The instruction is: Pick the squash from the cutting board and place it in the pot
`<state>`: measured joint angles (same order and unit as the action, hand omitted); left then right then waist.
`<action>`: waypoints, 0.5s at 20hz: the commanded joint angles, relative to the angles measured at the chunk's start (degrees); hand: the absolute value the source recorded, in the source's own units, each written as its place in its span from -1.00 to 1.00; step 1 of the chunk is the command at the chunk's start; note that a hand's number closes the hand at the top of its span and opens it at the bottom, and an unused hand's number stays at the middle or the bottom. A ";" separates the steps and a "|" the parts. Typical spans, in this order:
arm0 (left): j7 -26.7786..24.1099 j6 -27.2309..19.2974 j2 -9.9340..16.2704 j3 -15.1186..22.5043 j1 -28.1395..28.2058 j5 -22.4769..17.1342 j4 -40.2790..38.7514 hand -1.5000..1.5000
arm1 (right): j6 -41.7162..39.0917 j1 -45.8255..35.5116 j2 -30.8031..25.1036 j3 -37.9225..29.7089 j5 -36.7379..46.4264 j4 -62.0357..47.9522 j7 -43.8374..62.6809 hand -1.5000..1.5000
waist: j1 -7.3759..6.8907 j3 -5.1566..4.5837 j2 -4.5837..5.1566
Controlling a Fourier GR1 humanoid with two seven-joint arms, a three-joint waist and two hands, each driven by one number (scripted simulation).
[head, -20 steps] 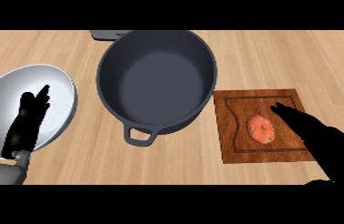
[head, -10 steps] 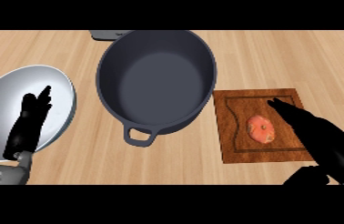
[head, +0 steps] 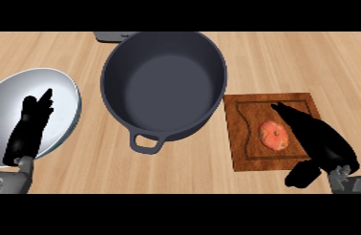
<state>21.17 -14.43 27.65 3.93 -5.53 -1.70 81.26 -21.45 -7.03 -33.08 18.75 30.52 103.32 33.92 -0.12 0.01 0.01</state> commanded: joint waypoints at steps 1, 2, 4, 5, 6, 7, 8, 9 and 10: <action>-0.73 3.47 0.04 -3.79 0.38 0.40 -0.55 0.00 | 0.00 2.57 3.49 -0.65 4.17 -0.13 -2.07 -1.00 | 0.13 -0.01 -0.04; -3.02 0.92 -3.89 -1.10 -0.34 2.82 -3.45 0.00 | 1.39 0.27 4.34 -0.56 5.83 -3.90 -4.36 -1.00 | 0.11 -0.01 0.01; 1.36 1.70 -2.46 -2.47 0.32 2.43 1.95 0.00 | 3.37 -2.14 6.57 -0.73 8.27 -9.83 -6.97 -1.00 | -0.14 0.00 0.00; 1.92 4.06 -0.25 -3.73 3.34 0.99 5.36 0.00 | 3.95 -1.87 7.09 0.16 9.61 -10.49 -7.10 -1.00 | -0.30 0.01 -0.03; -1.13 6.16 0.15 -5.78 -0.46 0.85 -1.23 0.00 | 1.11 0.30 3.48 -3.10 7.71 -7.56 -9.27 -1.00 | 0.14 -0.01 -0.01; 2.29 2.49 -3.55 -3.05 -2.43 4.11 0.04 0.00 | -2.12 -3.29 6.10 -2.25 8.70 -7.18 -4.42 -1.00 | 0.11 -0.02 -0.01; 1.99 2.28 -4.20 -3.40 0.10 5.10 1.69 0.00 | -0.19 -2.16 8.42 -1.95 10.73 -8.97 -4.88 -1.00 | 0.02 -0.01 -0.02; 1.06 5.91 -1.87 -6.64 -1.87 2.63 -0.88 0.00 | -0.08 -2.59 8.78 -2.45 11.26 -9.81 -5.46 -1.00 | 0.06 -0.02 -0.01; 0.20 3.05 -5.10 -3.59 1.06 5.73 1.26 0.00 | -1.99 -3.57 8.93 -3.08 11.02 -10.78 -5.20 -1.00 | -0.02 -0.01 -0.02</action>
<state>21.98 -11.22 24.89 0.23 -5.67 1.61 81.92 -21.52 -9.06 -26.31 16.88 39.46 95.19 28.83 -0.11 0.01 -0.01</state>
